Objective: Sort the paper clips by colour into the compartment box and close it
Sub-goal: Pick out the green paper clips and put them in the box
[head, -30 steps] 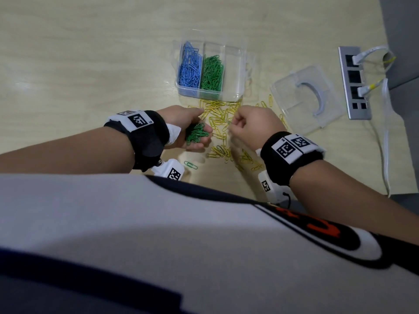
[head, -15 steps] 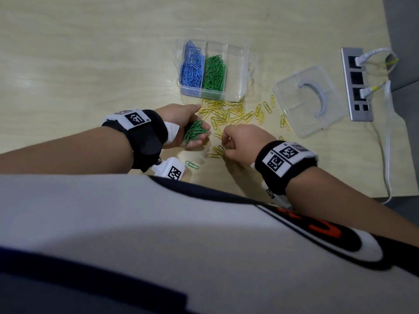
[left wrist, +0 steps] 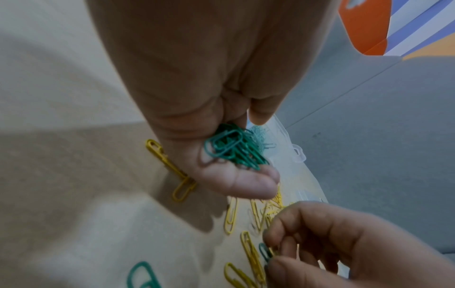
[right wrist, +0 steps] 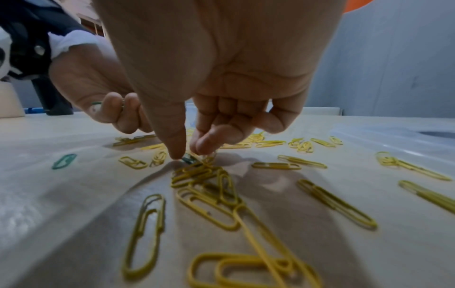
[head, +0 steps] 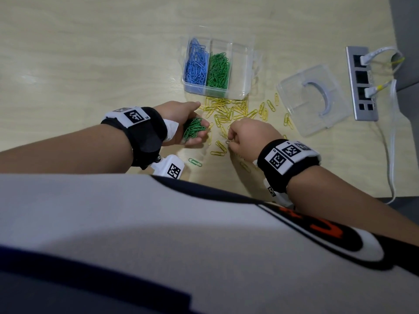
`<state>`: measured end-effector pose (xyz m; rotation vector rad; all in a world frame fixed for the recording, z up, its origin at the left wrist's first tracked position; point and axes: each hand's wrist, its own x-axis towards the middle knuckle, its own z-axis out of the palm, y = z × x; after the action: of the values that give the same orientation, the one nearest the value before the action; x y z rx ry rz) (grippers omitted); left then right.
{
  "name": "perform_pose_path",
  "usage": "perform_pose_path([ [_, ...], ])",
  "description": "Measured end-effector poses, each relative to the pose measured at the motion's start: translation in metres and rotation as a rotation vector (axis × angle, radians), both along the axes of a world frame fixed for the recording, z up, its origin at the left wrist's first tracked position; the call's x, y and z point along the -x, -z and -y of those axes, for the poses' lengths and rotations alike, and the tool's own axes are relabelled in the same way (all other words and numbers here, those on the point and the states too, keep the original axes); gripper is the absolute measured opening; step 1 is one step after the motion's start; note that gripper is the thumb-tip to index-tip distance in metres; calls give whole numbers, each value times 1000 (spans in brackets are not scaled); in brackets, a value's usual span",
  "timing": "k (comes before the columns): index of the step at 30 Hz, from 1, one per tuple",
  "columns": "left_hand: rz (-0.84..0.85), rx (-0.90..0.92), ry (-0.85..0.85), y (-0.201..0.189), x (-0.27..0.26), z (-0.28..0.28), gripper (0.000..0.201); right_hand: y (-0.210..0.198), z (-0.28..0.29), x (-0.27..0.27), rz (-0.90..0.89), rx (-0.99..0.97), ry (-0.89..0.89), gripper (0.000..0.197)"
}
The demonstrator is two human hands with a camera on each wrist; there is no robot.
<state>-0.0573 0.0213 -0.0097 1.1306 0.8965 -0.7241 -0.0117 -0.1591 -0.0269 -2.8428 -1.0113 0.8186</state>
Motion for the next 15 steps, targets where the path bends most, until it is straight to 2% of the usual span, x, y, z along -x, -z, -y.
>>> perform_pose_path([
  [6, 0, 3, 0, -1, 4, -1, 52, -4, 0, -1, -13, 5, 50, 7],
  [9, 1, 1, -1, 0, 5, -1, 53, -6, 4, -4, 64, -26, 102, 10],
  [11, 4, 2, -2, 0, 6, -1, 53, -5, 6, -4, 121, -29, 79, 13],
  [15, 8, -2, -14, -1, 8, -3, 52, -7, 2, 4, 84, -44, -23, 13],
])
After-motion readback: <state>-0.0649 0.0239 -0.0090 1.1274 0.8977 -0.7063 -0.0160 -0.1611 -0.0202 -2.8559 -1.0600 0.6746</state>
